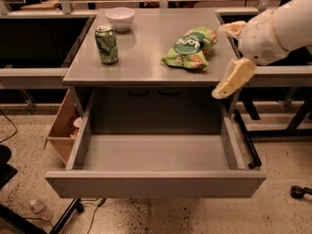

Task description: Place green can into top drawer

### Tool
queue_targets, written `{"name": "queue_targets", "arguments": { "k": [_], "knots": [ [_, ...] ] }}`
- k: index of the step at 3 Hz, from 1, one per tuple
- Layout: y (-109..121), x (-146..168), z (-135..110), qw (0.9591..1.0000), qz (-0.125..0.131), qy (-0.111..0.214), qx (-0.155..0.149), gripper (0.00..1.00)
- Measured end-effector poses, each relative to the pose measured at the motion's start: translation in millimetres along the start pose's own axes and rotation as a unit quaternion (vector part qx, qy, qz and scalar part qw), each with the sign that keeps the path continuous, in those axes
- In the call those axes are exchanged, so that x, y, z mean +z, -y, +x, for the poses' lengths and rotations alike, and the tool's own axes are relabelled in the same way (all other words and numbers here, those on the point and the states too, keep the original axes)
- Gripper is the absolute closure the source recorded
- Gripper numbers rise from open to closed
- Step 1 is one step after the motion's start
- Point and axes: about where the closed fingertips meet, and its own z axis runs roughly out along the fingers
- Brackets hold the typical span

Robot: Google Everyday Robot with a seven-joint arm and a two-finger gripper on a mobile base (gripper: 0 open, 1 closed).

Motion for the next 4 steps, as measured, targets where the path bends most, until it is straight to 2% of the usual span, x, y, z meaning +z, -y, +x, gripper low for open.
{"name": "queue_targets", "arguments": {
  "k": [1, 2, 3, 4],
  "knots": [
    [39.9, 33.4, -29.1, 0.9963, 0.04, 0.07, 0.029, 0.0],
    [39.9, 33.6, -29.1, 0.9963, 0.04, 0.07, 0.029, 0.0],
    [46.5, 55.0, -33.9, 0.9953, 0.031, 0.088, 0.026, 0.0],
    [67.7, 107.1, -57.2, 0.9894, 0.01, 0.141, 0.034, 0.0]
  ]
}}
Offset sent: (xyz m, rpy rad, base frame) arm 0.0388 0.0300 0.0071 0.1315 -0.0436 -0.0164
